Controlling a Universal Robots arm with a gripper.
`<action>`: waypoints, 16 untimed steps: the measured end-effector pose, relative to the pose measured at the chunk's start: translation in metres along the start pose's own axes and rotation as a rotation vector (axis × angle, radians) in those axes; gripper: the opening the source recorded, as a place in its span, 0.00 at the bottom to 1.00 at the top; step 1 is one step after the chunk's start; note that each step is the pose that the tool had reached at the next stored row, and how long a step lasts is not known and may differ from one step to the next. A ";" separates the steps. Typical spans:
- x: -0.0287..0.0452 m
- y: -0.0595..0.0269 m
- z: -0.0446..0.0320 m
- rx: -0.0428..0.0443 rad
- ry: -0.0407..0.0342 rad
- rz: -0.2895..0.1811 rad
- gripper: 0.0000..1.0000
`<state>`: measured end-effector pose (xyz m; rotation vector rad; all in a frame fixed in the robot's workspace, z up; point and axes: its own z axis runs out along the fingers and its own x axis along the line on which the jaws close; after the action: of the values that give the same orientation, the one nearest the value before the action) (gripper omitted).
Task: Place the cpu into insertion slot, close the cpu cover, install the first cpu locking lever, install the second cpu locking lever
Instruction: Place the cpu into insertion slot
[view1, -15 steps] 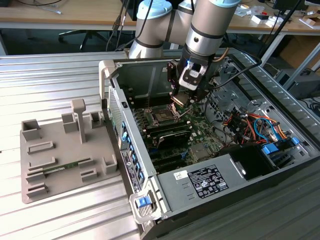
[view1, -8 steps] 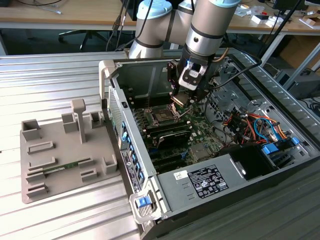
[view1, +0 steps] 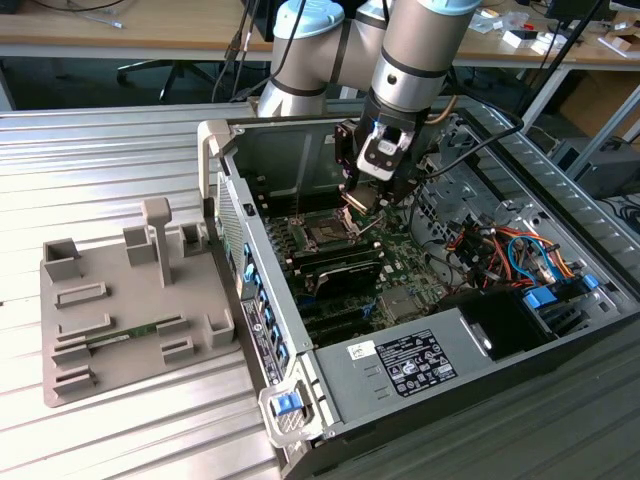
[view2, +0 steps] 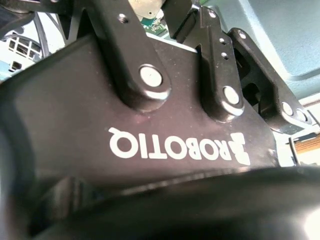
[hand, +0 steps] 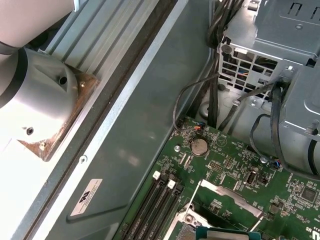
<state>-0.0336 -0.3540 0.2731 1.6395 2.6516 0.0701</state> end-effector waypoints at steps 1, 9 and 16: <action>0.0000 0.0000 0.0000 0.0000 0.0000 0.001 0.55; 0.0000 0.0000 0.0001 0.0000 -0.0004 0.009 0.55; 0.0000 0.0000 0.0002 -0.0001 -0.0007 0.014 0.55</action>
<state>-0.0336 -0.3540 0.2729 1.6575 2.6400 0.0699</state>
